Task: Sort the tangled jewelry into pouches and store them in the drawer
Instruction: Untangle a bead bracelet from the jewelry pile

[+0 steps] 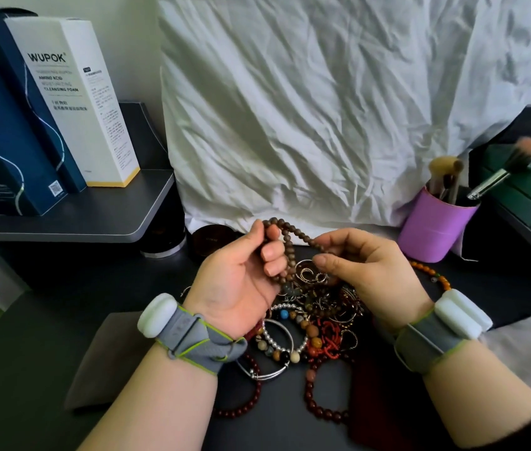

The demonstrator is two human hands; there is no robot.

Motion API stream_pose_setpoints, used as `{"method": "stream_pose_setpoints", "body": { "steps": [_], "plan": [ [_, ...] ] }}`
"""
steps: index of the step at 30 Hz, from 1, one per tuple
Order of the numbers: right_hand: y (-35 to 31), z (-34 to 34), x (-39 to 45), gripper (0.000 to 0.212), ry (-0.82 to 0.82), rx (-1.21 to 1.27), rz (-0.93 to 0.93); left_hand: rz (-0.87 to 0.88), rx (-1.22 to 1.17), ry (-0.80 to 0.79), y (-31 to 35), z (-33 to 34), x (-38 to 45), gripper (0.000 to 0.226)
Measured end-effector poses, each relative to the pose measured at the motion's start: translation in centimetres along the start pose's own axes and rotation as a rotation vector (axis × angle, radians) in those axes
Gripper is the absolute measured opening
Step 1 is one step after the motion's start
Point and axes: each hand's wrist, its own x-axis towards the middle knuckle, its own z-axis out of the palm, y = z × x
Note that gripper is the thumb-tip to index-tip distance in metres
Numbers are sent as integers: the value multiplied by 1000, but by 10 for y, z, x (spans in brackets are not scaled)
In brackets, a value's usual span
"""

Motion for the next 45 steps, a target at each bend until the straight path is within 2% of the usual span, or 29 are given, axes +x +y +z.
{"method": "stream_pose_setpoints", "body": {
  "steps": [6,12,14,16,19,23,29,34,39,41,45],
  "plan": [
    [2,-1,-1,12,-60,-19,46,55,-178,65,6,-9,5,24],
    [3,0,0,15,47,-71,32,108,-310,96,8,-17,9,24],
    [4,0,0,15,67,-179,-8,132,-320,124,9,-18,9,25],
    [3,1,-2,14,49,-401,-95,144,-304,146,9,-18,9,26],
    [1,6,-5,16,-70,-698,-254,161,-245,169,8,-16,9,27],
    [-2,12,-8,20,-193,-771,-303,218,-47,176,3,-10,9,30],
    [-6,13,-13,24,-274,-707,-328,274,379,219,-15,-6,9,31],
    [-9,10,-15,23,-158,-517,-292,265,651,196,-24,-10,7,32],
    [-6,9,-12,20,-40,-302,-201,210,712,112,-22,-9,5,35],
    [-5,9,-11,21,-2,-225,-167,169,750,36,-20,-10,3,44],
    [-5,9,-11,22,50,-158,-168,153,881,-47,-20,-11,0,46]
  ]
}}
